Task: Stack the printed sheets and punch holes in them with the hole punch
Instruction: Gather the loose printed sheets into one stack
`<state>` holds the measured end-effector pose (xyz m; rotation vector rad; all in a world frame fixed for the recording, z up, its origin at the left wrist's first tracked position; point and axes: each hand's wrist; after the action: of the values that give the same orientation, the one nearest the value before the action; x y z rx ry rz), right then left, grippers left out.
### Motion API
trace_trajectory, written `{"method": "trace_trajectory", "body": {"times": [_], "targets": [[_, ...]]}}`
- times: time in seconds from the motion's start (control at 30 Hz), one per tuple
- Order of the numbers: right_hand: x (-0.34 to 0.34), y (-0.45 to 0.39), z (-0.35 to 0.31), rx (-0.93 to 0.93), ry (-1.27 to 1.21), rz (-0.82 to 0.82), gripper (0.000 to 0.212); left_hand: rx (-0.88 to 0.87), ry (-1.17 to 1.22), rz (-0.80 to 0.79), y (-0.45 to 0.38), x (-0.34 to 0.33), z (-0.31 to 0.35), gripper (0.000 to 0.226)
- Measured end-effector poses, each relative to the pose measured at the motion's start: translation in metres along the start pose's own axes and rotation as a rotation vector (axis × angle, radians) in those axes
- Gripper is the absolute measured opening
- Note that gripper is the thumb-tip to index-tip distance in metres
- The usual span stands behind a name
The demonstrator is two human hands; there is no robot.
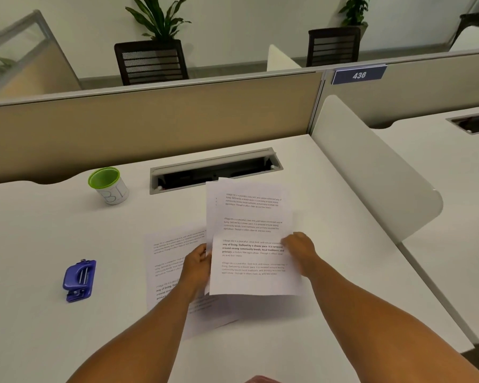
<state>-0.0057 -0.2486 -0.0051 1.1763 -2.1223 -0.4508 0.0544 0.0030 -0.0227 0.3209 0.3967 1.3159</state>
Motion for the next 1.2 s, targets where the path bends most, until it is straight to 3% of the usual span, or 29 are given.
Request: {"method": "trace_trajectory", "body": {"times": [0.17,0.37,0.47,0.57,0.7,0.83,0.97,1.2], "targets": [[-0.007,-0.002,0.003,0.025,-0.070,-0.093,0.015,0.008,0.049,-0.015,0.003,0.004,0.004,0.024],[-0.013,-0.001,-0.002,0.081,-0.026,-0.077,0.018,-0.010,0.050,0.005,0.001,0.015,0.002,0.021],[-0.017,-0.001,-0.004,0.090,-0.010,-0.055,0.021,0.003,0.028,0.134,-0.002,0.018,0.002,0.012],[-0.021,-0.002,-0.005,0.088,0.011,-0.037,0.023,-0.021,-0.011,0.322,-0.003,0.026,0.000,0.018],[-0.027,-0.001,-0.007,0.105,0.033,-0.051,0.022,-0.028,-0.197,0.567,-0.004,0.045,-0.007,0.019],[-0.033,-0.004,-0.008,0.113,0.030,-0.055,0.023,0.112,-0.377,0.724,-0.006,0.060,-0.010,0.040],[-0.039,-0.007,-0.009,0.115,0.030,-0.072,0.024,0.253,-0.526,0.780,0.002,0.068,-0.011,0.072],[-0.044,-0.005,-0.010,0.110,0.029,-0.068,0.021,0.249,-0.573,0.780,0.004,0.071,-0.015,0.092]]}}
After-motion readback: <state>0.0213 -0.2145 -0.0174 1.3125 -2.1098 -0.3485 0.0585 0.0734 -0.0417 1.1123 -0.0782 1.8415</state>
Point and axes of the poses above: each hand's wrist, its own y-axis away from the middle knuckle, its own x-axis out of the back of the hand, z = x × y, and after that the axes turned 13 degrees about y, right-handed
